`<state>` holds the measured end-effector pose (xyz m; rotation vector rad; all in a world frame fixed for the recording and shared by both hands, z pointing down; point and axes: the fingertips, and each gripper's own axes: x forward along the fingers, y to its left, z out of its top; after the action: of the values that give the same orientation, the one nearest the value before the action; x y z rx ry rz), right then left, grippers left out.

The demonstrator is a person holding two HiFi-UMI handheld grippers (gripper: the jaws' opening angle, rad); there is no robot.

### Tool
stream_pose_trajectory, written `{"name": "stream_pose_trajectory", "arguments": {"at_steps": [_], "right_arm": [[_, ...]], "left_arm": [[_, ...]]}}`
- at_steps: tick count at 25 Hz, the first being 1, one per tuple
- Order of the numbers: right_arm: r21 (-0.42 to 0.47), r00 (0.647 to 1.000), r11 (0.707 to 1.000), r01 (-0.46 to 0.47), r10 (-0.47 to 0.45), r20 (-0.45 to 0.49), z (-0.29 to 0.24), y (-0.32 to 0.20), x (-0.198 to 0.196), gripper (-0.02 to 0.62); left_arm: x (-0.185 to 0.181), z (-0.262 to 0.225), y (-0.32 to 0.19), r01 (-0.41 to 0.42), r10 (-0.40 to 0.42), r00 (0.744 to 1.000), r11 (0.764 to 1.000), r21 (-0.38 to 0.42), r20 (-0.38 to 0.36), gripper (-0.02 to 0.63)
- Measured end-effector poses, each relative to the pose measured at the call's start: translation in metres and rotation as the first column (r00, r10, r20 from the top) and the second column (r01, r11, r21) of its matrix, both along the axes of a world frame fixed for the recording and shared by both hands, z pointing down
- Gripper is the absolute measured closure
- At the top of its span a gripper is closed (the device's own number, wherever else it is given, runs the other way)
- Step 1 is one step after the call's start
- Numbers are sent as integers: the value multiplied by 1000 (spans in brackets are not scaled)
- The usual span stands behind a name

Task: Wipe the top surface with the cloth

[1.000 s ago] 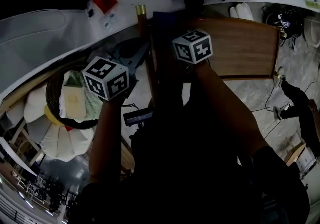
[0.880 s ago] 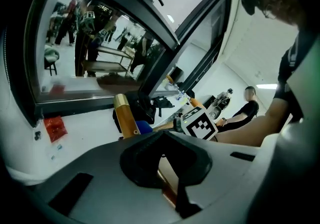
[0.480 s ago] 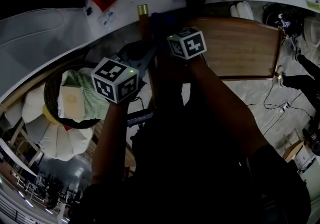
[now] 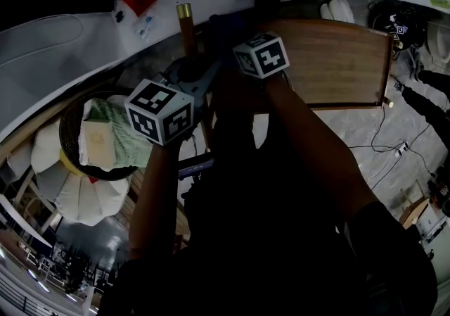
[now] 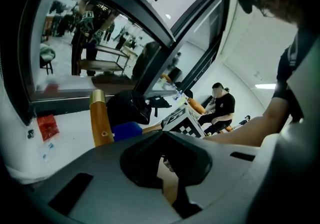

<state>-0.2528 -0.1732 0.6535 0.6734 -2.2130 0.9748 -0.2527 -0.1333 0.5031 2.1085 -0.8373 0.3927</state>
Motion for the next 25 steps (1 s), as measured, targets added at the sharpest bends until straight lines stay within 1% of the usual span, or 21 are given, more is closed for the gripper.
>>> {"name": "stream_pose_trajectory", "arguments": {"at_steps": [4,10,19,25], "right_arm": [[-4,1000,1000,-9,9,12,1,-2,22,534],[-10,1000,1000,-25,24,-5,1,-6,61,534],[-8,997,997,-79,79,-18,2,-14,125,534],[3,993,994,-111,111,-30,1,-19,166,534]], "left_arm": [[22,-1,1,-1,1,1000,1000,-5,6,598],[57,-3,-4,-6,6,1000,1000,-6,6,598],[107,-7,-11,-49,49,999,999,-2,16,598],[142,1,-10,-86,86,996,996,-13,23,598]]}}
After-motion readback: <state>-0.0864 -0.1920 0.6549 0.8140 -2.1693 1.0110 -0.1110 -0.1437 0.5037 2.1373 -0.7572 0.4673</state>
